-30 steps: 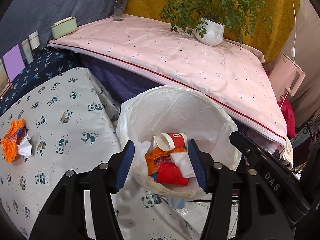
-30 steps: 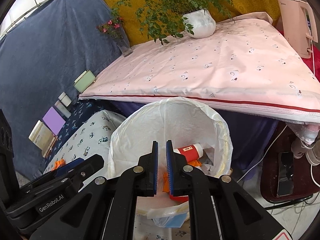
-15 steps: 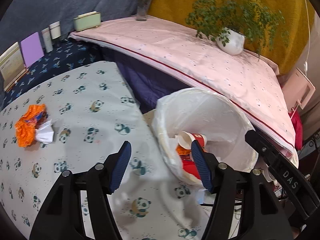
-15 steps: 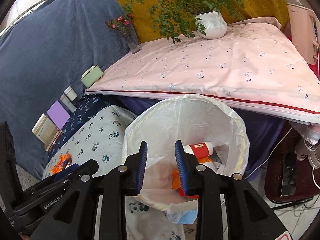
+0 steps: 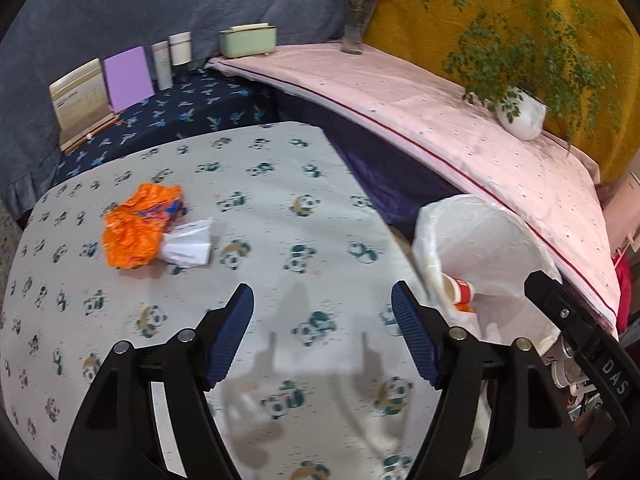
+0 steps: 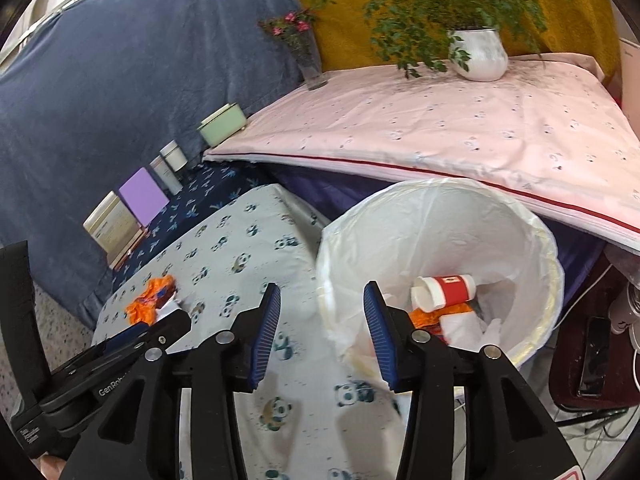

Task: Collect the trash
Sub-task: 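Move both open grippers back toward the orange bag on the table, then grasp the orange plastic bag with the left gripper while the right grasps the white receipt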

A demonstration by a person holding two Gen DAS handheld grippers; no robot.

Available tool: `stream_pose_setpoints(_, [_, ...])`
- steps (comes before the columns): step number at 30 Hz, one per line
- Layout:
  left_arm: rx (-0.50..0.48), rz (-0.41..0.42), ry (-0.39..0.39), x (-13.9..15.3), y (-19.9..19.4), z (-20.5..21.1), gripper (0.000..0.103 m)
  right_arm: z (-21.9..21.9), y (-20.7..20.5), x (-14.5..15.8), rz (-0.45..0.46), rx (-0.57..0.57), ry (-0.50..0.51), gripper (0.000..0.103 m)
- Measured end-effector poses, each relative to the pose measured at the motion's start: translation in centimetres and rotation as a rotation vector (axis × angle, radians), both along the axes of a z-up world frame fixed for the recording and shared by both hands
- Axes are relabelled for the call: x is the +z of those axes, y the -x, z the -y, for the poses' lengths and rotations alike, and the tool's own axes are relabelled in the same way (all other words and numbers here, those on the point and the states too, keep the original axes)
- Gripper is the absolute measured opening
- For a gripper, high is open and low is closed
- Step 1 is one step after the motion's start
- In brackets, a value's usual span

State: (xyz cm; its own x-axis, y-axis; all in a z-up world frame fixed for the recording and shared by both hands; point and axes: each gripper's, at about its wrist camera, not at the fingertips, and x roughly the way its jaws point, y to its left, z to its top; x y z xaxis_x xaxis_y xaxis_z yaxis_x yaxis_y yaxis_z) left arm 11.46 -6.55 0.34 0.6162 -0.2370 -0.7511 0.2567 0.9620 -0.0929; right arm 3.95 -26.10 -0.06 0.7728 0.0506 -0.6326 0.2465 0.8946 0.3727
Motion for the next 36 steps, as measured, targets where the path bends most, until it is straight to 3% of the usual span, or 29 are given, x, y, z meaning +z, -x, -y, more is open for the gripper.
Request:
stream_pose_setpoints(4, [0.052, 0.004, -0.01, -0.2, 0.0, -2.6, 0.07, -2.5, -0.7, 0.1, -0.007, 0.046, 0.015, 0.048])
stream_pose_setpoints(14, [0.151, 0.017, -0.021, -0.4, -0.1, -7.7, 0.075, -7.8, -1.8, 0.4, -0.021, 0.106, 0.096, 0.07])
stream_pose_setpoints(25, [0.267, 0.017, -0.038, -1.3, -1.1, -12.7, 0.091, -11.5, -3.7, -0.5, -0.08, 0.181, 0.139, 0.075])
stream_pose_setpoints(27, [0.287, 0.014, -0.038, -1.5, -1.6, -13.6, 0.091, -12.2, -4.0, -0.8, -0.085, 0.19, 0.144, 0.08])
stream_pose_setpoints(36, [0.359, -0.024, -0.025, -2.5, -4.9, -17.0, 0.093, -15.7, -6.8, -2.2, -0.112, 0.28, 0.153, 0.08])
